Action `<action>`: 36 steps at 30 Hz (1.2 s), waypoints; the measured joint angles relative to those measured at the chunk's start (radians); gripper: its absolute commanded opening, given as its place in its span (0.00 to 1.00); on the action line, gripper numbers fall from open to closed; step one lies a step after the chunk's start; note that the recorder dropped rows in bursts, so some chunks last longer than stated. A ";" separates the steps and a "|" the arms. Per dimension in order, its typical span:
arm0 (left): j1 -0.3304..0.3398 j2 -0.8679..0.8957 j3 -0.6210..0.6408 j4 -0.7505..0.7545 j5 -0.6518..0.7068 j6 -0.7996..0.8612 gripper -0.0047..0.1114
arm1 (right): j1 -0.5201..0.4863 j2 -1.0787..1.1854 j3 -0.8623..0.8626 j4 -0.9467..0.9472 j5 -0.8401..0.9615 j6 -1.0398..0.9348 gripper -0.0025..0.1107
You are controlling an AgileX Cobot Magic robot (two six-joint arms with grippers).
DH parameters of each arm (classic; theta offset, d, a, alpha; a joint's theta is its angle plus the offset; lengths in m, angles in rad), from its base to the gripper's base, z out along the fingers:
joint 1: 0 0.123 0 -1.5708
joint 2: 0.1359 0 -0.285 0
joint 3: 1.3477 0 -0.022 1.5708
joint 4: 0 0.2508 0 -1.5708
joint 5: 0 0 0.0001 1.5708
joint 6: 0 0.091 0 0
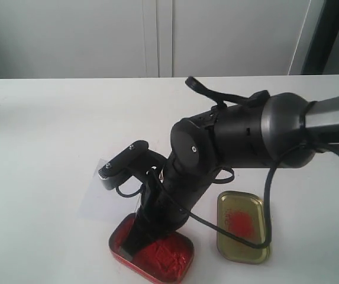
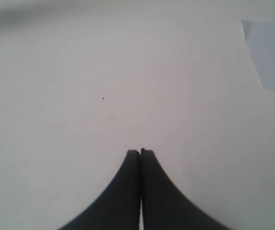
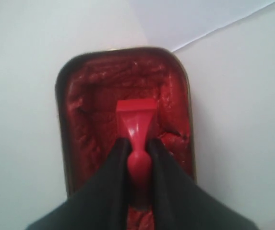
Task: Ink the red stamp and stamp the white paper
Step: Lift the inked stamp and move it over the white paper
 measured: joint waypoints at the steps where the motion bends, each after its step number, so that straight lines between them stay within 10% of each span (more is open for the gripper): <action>1: 0.000 0.000 0.000 0.000 0.000 0.000 0.04 | 0.000 -0.011 0.000 0.002 0.000 0.000 0.02; 19: 0.000 0.000 0.000 0.000 0.000 0.000 0.04 | 0.000 -0.055 -0.087 -0.021 0.056 0.095 0.02; 36: 0.000 0.000 0.000 0.000 0.000 0.000 0.04 | 0.000 0.198 -0.532 -0.093 0.364 0.249 0.02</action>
